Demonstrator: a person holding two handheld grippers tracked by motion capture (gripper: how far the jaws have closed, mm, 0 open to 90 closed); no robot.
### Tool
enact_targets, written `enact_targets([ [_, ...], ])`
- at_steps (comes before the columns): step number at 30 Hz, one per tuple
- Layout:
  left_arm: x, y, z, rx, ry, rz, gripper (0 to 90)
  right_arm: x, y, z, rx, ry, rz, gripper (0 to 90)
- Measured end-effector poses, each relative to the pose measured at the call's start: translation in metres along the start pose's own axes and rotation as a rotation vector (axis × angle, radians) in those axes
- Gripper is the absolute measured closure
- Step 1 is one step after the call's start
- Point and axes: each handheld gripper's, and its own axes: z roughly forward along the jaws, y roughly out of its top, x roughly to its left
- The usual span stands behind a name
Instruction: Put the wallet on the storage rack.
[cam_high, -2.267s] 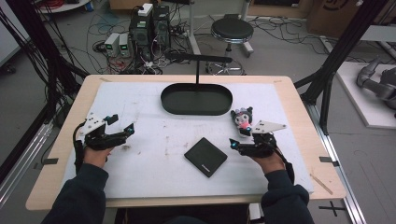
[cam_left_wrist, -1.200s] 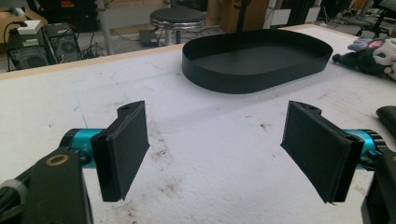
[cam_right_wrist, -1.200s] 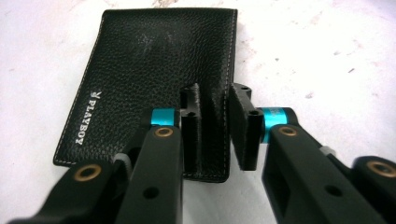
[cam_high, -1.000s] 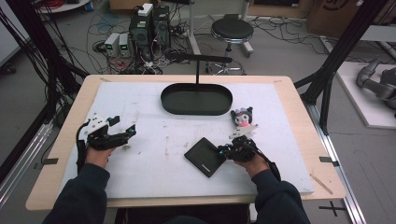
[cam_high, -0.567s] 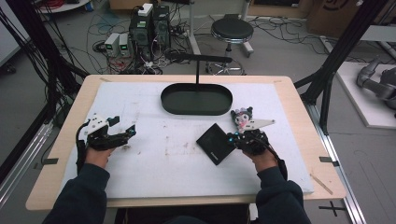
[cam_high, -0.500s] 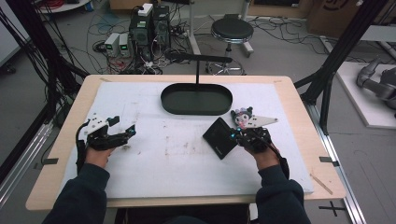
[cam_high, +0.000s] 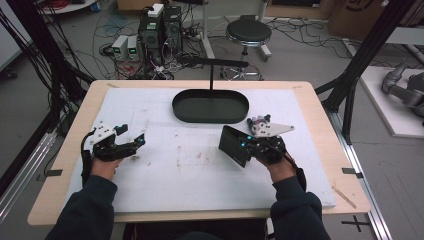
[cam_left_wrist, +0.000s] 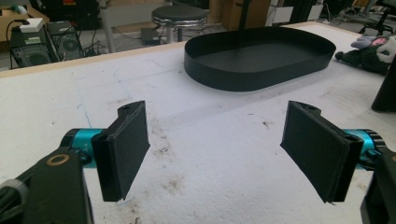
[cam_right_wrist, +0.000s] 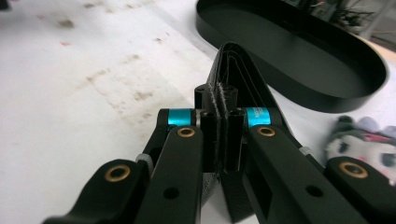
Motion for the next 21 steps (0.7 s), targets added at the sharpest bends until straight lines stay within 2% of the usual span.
enact_targets([
  [7,0.0001,0.0,0.0,0.0,0.0,0.001,22.7,0.0051,0.0,0.002,-0.005,0.046,0.004,89.5],
  [11,0.0,0.0002,-0.0001,0.002,0.0,0.004,22.7,0.0099,-0.0001,0.0052,-0.008,0.078,-0.021,89.3],
  [16,-0.0003,0.0001,0.0,0.002,0.001,0.004,22.7,0.0102,-0.0022,0.006,-0.009,0.075,-0.037,87.8],
  [18,-0.0003,0.0001,0.0,0.002,0.001,0.004,22.7,0.0102,-0.0035,0.0065,-0.016,0.085,-0.052,82.8],
  [21,-0.0003,0.0001,-0.0001,0.003,0.001,0.004,22.7,0.0103,-0.0037,0.0072,-0.024,0.071,-0.055,68.2],
])
